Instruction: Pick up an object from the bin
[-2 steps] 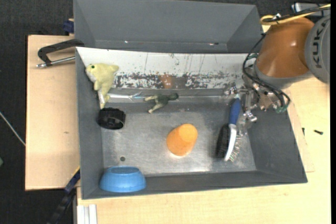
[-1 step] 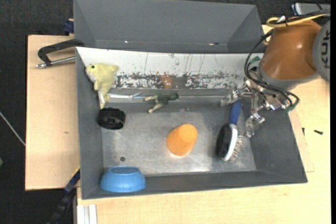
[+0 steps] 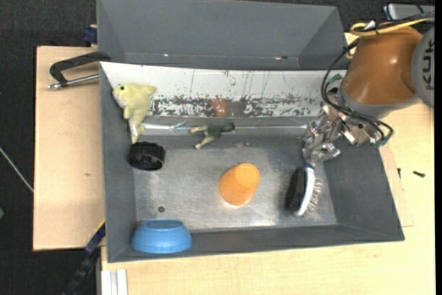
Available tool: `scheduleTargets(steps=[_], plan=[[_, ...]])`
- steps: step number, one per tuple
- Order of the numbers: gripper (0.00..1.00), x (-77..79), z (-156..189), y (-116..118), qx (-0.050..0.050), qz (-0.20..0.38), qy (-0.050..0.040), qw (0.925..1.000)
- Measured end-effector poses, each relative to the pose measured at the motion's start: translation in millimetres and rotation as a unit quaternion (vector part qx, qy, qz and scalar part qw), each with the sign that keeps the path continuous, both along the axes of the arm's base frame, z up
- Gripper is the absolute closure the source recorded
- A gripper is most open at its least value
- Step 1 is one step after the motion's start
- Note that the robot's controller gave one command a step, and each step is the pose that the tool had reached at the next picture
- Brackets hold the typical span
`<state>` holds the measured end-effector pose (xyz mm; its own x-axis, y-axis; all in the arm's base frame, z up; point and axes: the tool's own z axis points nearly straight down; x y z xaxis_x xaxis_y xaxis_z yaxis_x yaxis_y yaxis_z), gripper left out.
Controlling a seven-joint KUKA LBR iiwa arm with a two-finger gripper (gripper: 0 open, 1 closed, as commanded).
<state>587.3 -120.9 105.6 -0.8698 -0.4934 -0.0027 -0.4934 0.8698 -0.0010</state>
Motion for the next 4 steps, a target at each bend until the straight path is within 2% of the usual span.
scheduleTargets(steps=[1,2,3,4], plan=[[1.00,3.0,-13,8,0.000,0.179,-0.0066,0.9838],[1.00,-42.4,-21,65,0.002,0.000,0.0017,1.0000],[0.00,-40.9,-20,63,0.001,-0.001,-0.0007,1.0000],[0.00,11.6,28,166,0.002,0.109,-0.0051,0.9940]])
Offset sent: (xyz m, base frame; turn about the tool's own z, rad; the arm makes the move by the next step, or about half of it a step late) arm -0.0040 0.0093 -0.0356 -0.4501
